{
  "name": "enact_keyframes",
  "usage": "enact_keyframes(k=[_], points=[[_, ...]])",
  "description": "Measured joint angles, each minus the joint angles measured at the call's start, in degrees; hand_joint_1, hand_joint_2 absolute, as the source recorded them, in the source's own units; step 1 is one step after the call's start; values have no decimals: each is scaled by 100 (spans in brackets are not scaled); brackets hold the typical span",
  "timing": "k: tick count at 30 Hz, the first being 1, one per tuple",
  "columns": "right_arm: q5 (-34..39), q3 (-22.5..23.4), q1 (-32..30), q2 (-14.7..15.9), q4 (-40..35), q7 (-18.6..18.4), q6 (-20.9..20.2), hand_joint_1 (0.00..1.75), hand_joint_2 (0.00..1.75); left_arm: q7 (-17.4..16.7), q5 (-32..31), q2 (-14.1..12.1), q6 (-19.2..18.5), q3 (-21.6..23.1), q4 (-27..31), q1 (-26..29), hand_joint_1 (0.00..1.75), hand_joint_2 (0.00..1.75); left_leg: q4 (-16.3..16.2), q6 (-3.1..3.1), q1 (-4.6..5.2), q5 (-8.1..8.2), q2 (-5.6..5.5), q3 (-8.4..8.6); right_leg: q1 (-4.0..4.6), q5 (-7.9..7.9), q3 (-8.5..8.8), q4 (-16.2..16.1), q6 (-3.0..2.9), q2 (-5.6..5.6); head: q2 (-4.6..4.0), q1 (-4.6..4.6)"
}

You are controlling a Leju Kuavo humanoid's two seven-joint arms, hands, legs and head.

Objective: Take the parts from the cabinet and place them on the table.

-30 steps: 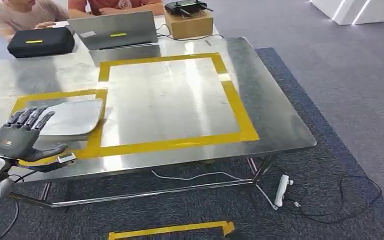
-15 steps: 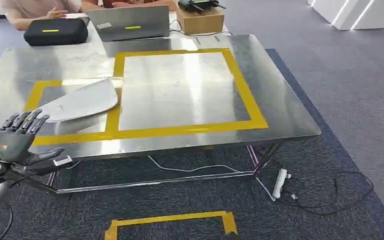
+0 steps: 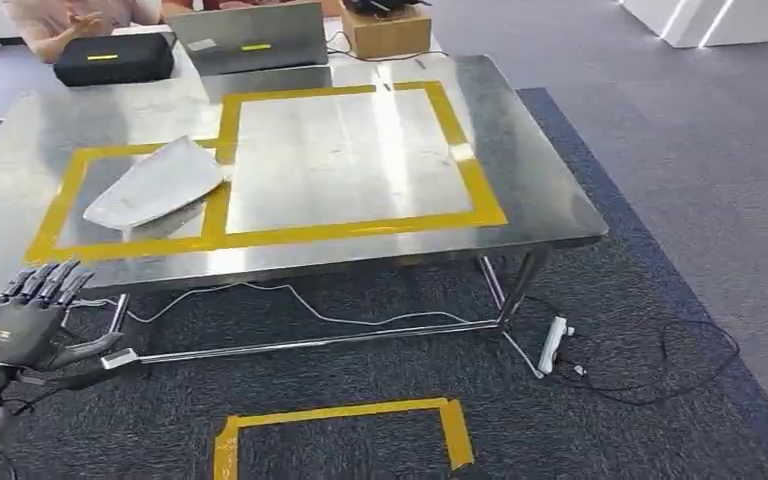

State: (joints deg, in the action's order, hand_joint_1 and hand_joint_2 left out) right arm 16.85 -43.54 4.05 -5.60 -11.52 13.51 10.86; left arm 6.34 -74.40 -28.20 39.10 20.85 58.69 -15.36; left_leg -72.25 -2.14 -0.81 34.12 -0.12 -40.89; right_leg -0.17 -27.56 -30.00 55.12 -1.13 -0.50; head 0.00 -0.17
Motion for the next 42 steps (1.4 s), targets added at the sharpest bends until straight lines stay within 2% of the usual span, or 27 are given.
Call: enact_keyframes(k=[2, 4, 5, 6, 7, 9, 11, 12, 14, 15, 16, 18, 19, 20, 22, 23, 25, 26, 27, 29, 30, 31, 33, 35, 37, 41, 42], points=[[0, 0, -2, 0, 0, 0, -2, 0, 0, -2, 0, 0, 0, -11, 0, 43, 0, 0, -233, -18, -16, -152, 0, 125, 1, 115, -202, 49, 17, -13, 0, 0], [18, 0, 1, 0, 0, 0, -2, 0, 0, -2, 2, 0, -9, -55, 9, 71, 0, 0, 421, -13, -34, -550, 0, 640, -5, 199, -407, 134, 54, -20, 0, 2], [41, 2, 3, 0, 0, 0, -4, 0, 0, -7, 19, 0, -7, -96, 26, 109, 0, 0, 995, -6, -42, -609, 1, 1049, -3, 235, -478, 184, 83, -19, 0, -4], [61, 7, -2, 0, 0, -2, -2, 0, 0, -7, 64, 15, -4, -125, 28, 147, 0, 0, 1472, 12, -28, -387, -1, 1355, 22, 264, -535, 214, 126, -13, 0, -9], [85, 13, -3, 0, 0, -9, -2, 0, 0, -7, 153, 28, 2, -164, 31, 235, 0, 0, 1624, 81, -7, -347, -11, 1419, 22, 308, -551, 229, 162, -8, 0, 13], [155, 46, -9, 0, 0, -39, 2, 0, 0, 80, 425, 107, 37, -277, 24, 487, 0, 0, 1582, 134, 32, -390, -6, 1348, -3, 409, -560, 196, 234, 5, 0, -11], [221, 76, -52, 13, 11, -90, 17, 0, 0, 222, 716, 302, 59, -408, -15, 729, 0, 0, 1635, 281, -6, -521, 28, 1257, -30, 383, -621, 229, 309, 30, -2, -9], [252, 98, -72, 15, 11, -123, 28, 0, 0, 291, 783, 410, 68, -475, -50, 857, 0, 0, 1633, 335, 10, -590, 31, 1182, -29, 67, -733, 386, 340, 35, 0, 4], [289, 160, -108, 18, 20, -166, 55, 0, 0, 508, 890, 663, 76, -674, -239, 1081, 0, 0, 1631, 382, 24, -708, 31, 1019, -32, -608, -949, 1183, 373, 42, -2, 57], [304, 192, -118, 20, 28, -192, 66, 0, 0, 658, 995, 853, 79, -809, -425, 1190, 0, 0, 1623, 393, 39, -776, 32, 920, -32, -848, -1051, 1642, 385, 40, 0, 59], [332, 210, -126, 24, 39, -234, 74, 0, 0, 829, 1155, 1000, 76, -940, -628, 1261, 0, 0, 1619, 395, 48, -838, 34, 829, -29, -902, -1075, 1930, 386, 40, 0, 55], [435, 277, -162, 35, 57, -376, 107, 0, 0, 1293, 1817, 1437, 44, -1260, -1274, 1291, 0, 0, 1608, 398, 77, -957, 33, 663, -23, -566, -801, 1845, 360, 41, 0, 57], [539, 330, -175, 39, 65, -467, 101, 0, 0, 1459, 2097, 1682, -28, -1406, -1639, 1293, 0, 0, 1600, 397, 90, -1012, 25, 587, 0, -321, -447, 1419, 315, 44, 0, 59], [638, 393, -178, 44, 70, -533, 87, 0, 0, 1550, 2285, 1883, -125, -1509, -1962, 1285, 0, 0, 1597, 395, 98, -1058, 14, 543, 22, -225, -73, 898, 256, 56, 0, 63], [728, 512, -166, 72, 92, -695, 127, 0, 0, 1565, 2422, 2274, -295, -1659, -2558, 1280, 0, 0, 1577, 366, 138, -1137, 9, 485, 55, -383, 588, -64, 174, 87, 0, 61], [760, 548, -174, 72, 109, -776, 164, 0, 0, 1506, 2466, 2451, -378, -1709, -2873, 1289, 0, 0, 1583, 346, 131, -1218, 15, 465, 63, -435, 618, -159, 219, 95, 0, 59], [785, 619, -194, 72, 127, -864, 245, 0, 0, 1307, 2536, 2761, -621, -1803, -3367, 1321, 0, 0, 1623, 296, 120, -1326, 14, 437, 71, -387, 568, -165, 204, 95, 2, 59], [791, 636, -220, 72, 146, -900, 286, 0, 0, 1216, 2583, 2890, -716, -1845, -3609, 1362, 0, 0, 1600, 264, 125, -1258, 3, 407, -6, -290, 536, -213, 134, 51, -2, 63], [791, 656, -227, 79, 157, -935, 336, 0, 0, 1145, 2599, 2979, -803, -1873, -3771, 1421, 0, 0, 1495, 217, 114, -1023, 2, 372, 6, -252, 478, -210, 86, 38, 2, 42], [765, 682, -241, 81, 177, -1027, 435, 0, 0, 858, 2573, 3121, -1018, -1945, -4060, 1477, 0, 0, 692, 149, 66, -291, 2, 159, 12, -145, 317, -158, 27, 14, -2, -4], [743, 686, -241, 81, 190, -1102, 474, 0, 0, 655, 2540, 3176, -1157, -1947, -4180, 1485, 0, 0, 226, 118, 50, -40, 2, 59, 14, -98, 228, -124, 28, -1, 0, -7], [706, 686, -241, 83, 203, -1170, 503, 0, 0, 419, 2520, 3222, -1302, -1947, -4299, 1508, 0, 0, -156, 87, 29, 68, 2, 12, 13, -55, 125, -79, 33, -18, -2, -7], [702, 686, -249, 83, 219, -1270, 546, 0, 0, 183, 2663, 3307, -1410, -1989, -4420, 1561, 0, 0, -200, 42, -17, -199, 2, 213, 0, 17, -87, 25, 65, -42, 0, -11], [717, 695, -253, 83, 221, -1314, 575, 0, 0, 94, 2789, 3429, -1434, -2118, -4490, 1565, 0, 0, 554, 18, -54, -537, 3, 807, -23, 73, -296, 161, 120, -60, 0, -9], [723, 704, -250, 85, 225, -1335, 584, 0, 0, 63, 2826, 3502, -1451, -2197, -4531, 1543, 0, 0, 1469, 57, -27, -300, -7, 1412, -13, 115, -427, 282, 188, -73, 0, -10], [734, 708, -277, 87, 240, -1349, 579, 0, 0, 42, 2828, 3628, -1499, -2262, -4646, 1555, 0, 0, 1539, 268, 16, -412, 2, 1281, -48, 308, -474, 238, 366, -67, 0, -7], [739, 710, -287, 87, 258, -1353, 579, 0, 0, 20, 2828, 3643, -1508, -2275, -4666, 1533, 0, 0, 1549, 337, -4, -491, 38, 1218, -72, 59, -530, 336, 393, -30, 0, 0]])
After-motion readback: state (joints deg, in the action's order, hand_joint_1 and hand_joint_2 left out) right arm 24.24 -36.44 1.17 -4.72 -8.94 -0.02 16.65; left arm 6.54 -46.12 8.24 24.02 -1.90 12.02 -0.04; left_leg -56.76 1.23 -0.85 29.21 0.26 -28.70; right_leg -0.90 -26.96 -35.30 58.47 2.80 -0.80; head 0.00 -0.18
